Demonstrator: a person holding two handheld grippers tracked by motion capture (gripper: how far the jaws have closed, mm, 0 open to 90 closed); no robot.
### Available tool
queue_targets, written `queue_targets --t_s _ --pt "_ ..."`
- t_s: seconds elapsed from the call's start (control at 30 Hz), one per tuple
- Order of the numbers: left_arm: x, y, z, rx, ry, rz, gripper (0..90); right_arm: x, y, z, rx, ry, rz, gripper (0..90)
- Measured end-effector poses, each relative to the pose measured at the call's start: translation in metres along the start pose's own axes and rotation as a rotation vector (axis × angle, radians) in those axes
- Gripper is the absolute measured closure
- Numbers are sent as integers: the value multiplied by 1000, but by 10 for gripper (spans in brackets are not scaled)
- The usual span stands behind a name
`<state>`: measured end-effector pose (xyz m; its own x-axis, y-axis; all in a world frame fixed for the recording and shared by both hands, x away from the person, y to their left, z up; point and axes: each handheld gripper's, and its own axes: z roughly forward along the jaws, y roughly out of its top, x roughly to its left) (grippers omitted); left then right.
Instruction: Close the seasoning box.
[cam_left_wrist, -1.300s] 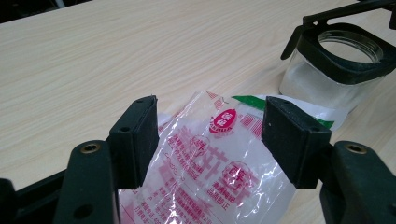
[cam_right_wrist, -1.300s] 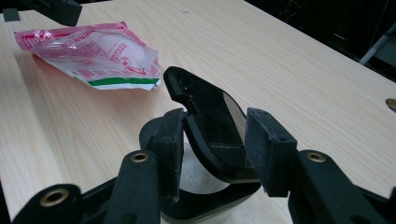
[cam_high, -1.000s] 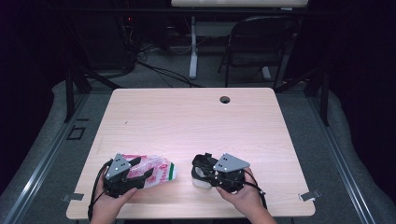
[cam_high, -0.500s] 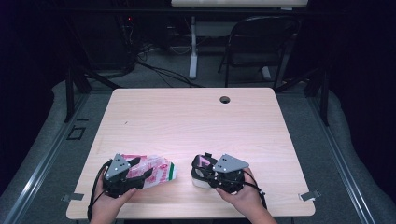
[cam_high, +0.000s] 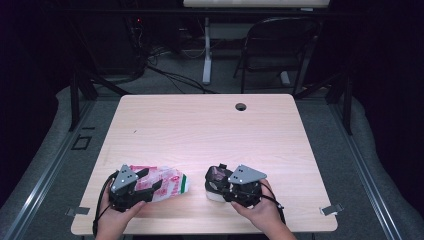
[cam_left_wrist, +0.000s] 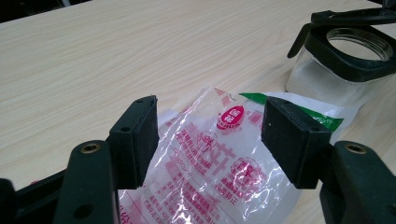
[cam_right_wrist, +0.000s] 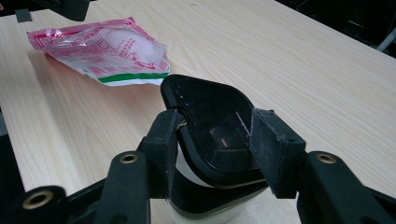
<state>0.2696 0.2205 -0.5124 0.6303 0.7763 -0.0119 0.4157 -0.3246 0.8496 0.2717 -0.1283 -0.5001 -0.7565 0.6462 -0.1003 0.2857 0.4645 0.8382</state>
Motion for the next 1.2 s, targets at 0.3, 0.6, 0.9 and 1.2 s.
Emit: queue_targets --t_s 0.3,0.6,0.9,1.2 --pt "0 0 0 -1 1 -2 364 1 -1 1 0 -8 14 480" --pt "1 0 0 1 2 -1 364 0 0 0 -30 23 30 423" --pt "1 -1 -1 1 4 -4 364 1 1 0 -28 22 23 423" --pt "2 -2 -1 6 7 -8 364 -1 0 0 -25 19 35 423"
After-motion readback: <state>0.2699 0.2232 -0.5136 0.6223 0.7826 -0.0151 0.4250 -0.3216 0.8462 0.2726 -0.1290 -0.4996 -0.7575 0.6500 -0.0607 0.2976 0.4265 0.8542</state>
